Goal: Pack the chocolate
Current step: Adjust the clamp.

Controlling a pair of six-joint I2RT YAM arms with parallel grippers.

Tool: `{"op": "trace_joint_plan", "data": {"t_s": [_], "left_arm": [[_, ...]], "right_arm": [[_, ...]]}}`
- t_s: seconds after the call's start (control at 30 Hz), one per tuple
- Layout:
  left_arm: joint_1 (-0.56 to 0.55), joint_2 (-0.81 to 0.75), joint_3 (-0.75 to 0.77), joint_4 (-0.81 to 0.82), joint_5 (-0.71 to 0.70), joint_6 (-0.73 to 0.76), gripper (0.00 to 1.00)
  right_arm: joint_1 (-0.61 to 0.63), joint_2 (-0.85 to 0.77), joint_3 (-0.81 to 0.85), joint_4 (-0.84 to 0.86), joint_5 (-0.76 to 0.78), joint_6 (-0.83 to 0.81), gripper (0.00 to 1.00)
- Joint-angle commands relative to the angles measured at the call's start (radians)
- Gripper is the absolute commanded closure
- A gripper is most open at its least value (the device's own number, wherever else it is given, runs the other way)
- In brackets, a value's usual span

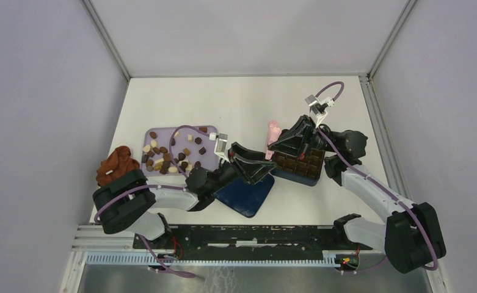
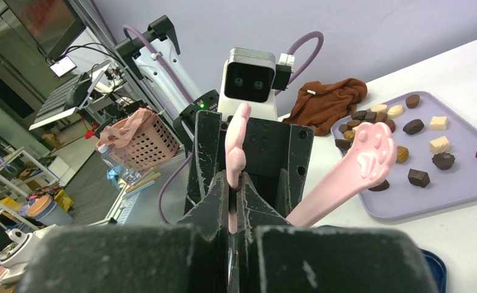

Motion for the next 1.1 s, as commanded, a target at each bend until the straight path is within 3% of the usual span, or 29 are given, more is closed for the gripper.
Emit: {"op": "trace_joint_plan", "data": {"t_s": [0.0, 0.6, 0.8, 0.97, 1.07], "left_arm": [[-0.003, -0.012, 0.027, 0.056, 0.000, 0.046, 0.36], [-0.003, 0.031, 0.026, 0.113, -0.016, 0.054, 0.39], [-0.002, 0.029, 0.041, 0.115, -0.012, 0.043, 0.46], [-0.003, 0.021, 0.039, 0.111, -0.012, 0.043, 0.47], [-0.002, 0.015, 0.034, 0.109, -0.015, 0.044, 0.47]], "right_arm": [[0.002, -0.015, 0.018, 0.014, 0.010, -0.011, 1.00], [0.003, -0.013, 0.016, 0.012, 0.008, -0.014, 1.00], [0.003, -0.013, 0.015, 0.000, 0.008, -0.024, 1.00], [0.003, -0.015, 0.015, -0.031, 0.009, -0.047, 1.00], [0.003, -0.017, 0.016, -0.044, 0.010, -0.058, 0.96]]}}
